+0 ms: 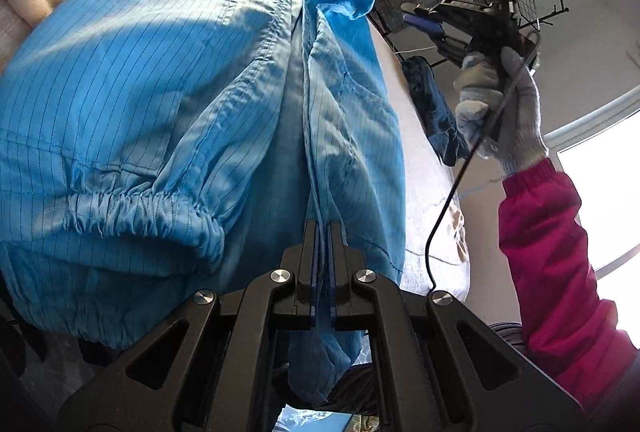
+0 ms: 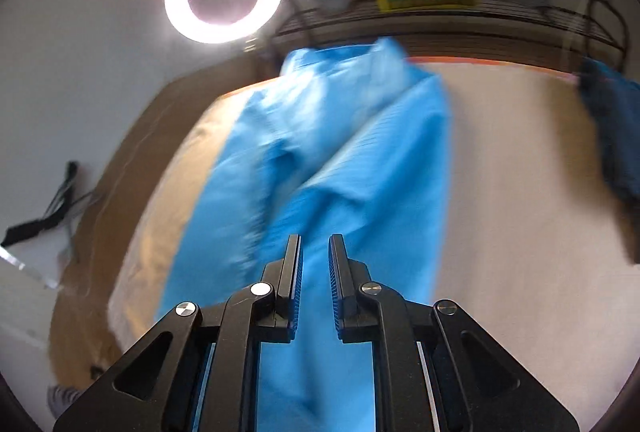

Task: Fold large clothes

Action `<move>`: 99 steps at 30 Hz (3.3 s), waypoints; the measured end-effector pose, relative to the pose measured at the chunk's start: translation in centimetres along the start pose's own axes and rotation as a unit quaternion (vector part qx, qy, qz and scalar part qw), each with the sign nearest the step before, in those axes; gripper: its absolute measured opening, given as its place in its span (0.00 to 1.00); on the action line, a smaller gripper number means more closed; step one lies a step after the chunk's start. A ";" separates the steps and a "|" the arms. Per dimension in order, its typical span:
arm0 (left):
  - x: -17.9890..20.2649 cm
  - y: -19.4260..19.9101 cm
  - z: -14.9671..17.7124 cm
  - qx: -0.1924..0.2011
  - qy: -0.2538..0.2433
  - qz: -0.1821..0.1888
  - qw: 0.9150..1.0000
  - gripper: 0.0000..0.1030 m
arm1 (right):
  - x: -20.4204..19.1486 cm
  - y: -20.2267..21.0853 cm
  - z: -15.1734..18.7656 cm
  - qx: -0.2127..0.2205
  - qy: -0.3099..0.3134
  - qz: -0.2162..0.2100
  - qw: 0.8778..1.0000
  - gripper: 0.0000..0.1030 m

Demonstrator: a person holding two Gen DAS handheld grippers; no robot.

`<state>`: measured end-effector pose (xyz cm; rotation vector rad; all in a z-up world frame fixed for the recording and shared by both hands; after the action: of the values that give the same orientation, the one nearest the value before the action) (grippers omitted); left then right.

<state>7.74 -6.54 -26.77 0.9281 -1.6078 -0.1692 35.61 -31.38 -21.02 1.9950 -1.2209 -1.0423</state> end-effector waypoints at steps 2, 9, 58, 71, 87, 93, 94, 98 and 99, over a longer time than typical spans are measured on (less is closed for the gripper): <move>-0.1 0.0 -0.1 -0.001 0.002 0.000 1.000 0.01 | 0.7 -1.2 -0.7 -0.004 -0.021 0.001 1.000 0.31; 0.6 0.1 0.0 0.000 -0.015 -0.002 1.000 0.01 | 2.0 -6.6 -2.9 -0.024 -0.153 -0.059 0.986 0.52; 2.1 1.5 -4.2 0.028 -0.086 -0.080 0.993 0.49 | -2.8 12.3 9.9 0.009 0.043 -0.023 0.999 0.35; 0.3 0.6 -3.3 0.036 -0.107 -0.155 0.981 0.00 | -6.4 3.3 19.1 -0.060 0.139 0.009 0.988 0.35; 1.2 11.2 -6.5 0.077 -0.245 -0.284 0.924 0.47 | -5.1 8.8 20.9 0.010 0.117 0.023 0.993 0.35; 1.2 12.5 -6.9 0.086 -0.260 -0.300 0.914 0.53 | -5.9 10.4 22.5 0.040 0.130 0.040 0.990 0.35; 1.2 12.7 -6.9 0.088 -0.263 -0.303 0.912 0.53 | -5.9 10.2 22.6 0.039 0.130 0.042 0.990 0.36; 1.1 13.2 -7.1 0.095 -0.262 -0.308 0.910 0.58 | -5.5 10.5 23.2 0.035 0.124 0.056 0.990 0.39; 1.3 13.2 -7.1 0.096 -0.260 -0.309 0.910 0.60 | -5.3 10.4 23.3 0.034 0.122 0.059 0.990 0.39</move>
<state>7.91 4.19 -16.15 1.6350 -1.7724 -0.7632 9.66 -32.60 -23.57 2.0048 -1.2379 -0.6856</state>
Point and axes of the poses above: each gripper's, at about its wrist camera, not at the fingertips, and y roughly against the way its jaws point, x to its right, z to its underside, the point moved 4 cm from there along -y, roughly the way its jaws point, and after that the axes turned 2 degrees about -x, right-handed, at the moved point
